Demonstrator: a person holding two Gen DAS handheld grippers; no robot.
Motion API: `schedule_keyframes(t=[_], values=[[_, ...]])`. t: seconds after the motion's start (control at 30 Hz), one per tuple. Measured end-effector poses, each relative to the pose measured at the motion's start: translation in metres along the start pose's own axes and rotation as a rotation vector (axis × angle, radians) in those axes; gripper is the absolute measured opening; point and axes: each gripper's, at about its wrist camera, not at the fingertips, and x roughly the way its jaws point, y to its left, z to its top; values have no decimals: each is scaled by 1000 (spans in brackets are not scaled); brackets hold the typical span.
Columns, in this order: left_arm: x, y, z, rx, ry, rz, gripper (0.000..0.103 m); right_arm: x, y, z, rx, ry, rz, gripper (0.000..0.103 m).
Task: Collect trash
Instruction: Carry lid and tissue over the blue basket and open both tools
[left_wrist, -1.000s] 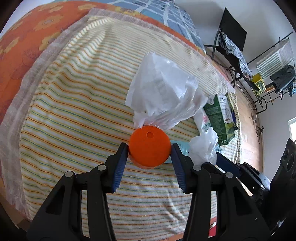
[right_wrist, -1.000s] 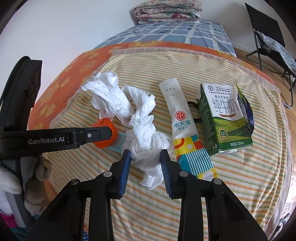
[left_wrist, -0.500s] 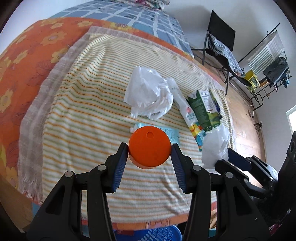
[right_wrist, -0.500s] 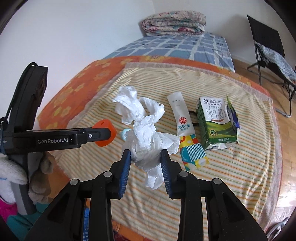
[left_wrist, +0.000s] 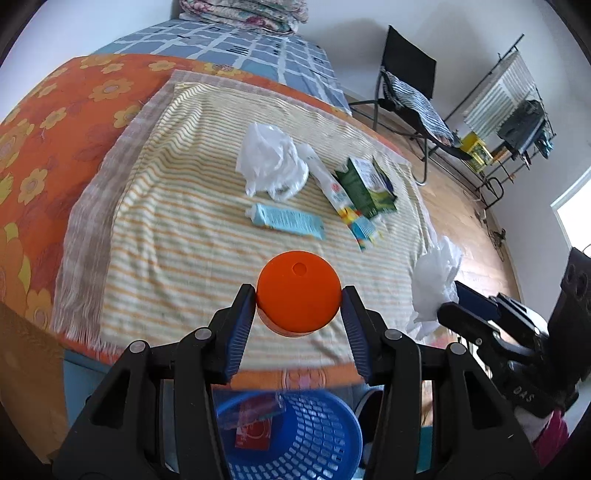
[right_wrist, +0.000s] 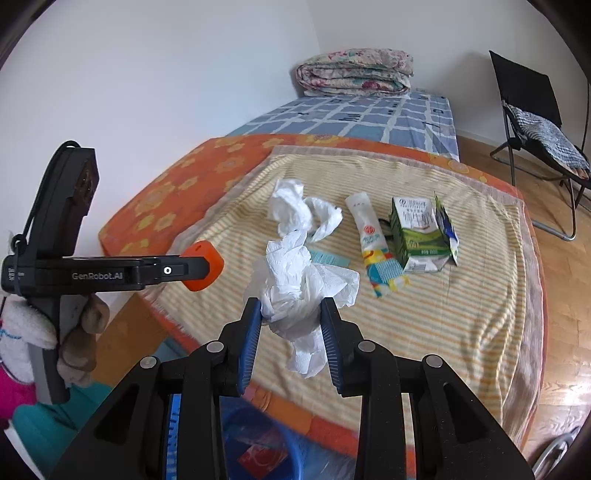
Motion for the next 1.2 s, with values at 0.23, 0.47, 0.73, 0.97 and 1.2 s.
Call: schedule_keyframes(t=[0.23,0.47,0.73,0.97,1.2], values=[[-10,1,-48,48,31,13,49,-15,15,-30,-26,17,26,31],[-2,12,-94,45,106,15,49,-22,32,-63,-60,50,51,31],[13,15,-138,56,191,25,49,-12,46,-103,-85,131,69,31],[31,22,-168,53,270,53,49,6,52,-140,-85,225,73,31],[46,27,-183,72,331,86,49,17,54,-165,-90,283,65,31]])
